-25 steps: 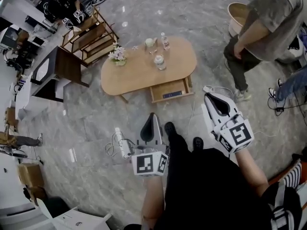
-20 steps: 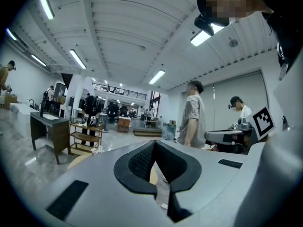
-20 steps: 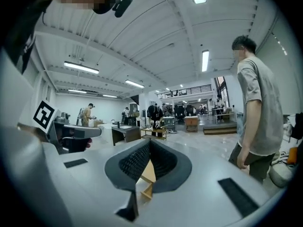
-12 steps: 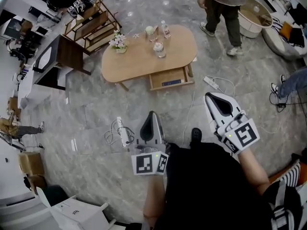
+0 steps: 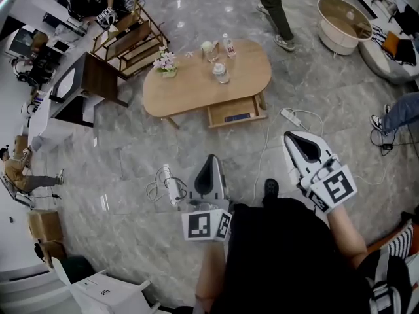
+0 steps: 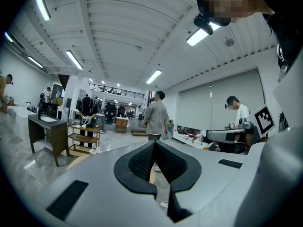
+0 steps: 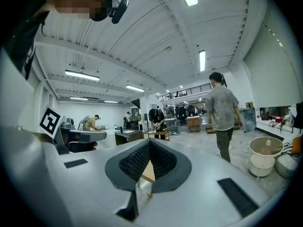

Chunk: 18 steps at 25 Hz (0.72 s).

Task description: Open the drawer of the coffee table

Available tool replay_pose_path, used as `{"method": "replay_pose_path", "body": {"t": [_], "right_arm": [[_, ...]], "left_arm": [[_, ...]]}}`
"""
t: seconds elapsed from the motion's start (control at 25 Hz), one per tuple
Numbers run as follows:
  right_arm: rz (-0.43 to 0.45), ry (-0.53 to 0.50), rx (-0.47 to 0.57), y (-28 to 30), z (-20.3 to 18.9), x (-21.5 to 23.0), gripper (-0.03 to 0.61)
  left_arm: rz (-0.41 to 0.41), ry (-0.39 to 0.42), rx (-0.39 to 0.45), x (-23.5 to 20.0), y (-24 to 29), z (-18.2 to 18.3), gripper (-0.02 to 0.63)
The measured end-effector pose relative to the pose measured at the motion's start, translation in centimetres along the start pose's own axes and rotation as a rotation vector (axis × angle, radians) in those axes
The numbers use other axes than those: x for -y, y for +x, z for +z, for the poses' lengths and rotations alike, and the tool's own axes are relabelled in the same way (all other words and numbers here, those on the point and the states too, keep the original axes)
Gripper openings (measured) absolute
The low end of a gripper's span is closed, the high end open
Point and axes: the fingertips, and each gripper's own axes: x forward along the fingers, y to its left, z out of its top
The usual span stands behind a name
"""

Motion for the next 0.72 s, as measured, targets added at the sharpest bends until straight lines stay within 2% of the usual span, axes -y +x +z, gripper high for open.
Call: {"method": "replay_pose_path", "body": {"t": [0.72], "right_arm": [[-0.028, -0.034, 0.000, -0.75, -0.47, 0.53, 0.012]], "left_arm": [[0.004, 0.016, -0.027, -0.26, -0.25, -0.96, 0.014]]}}
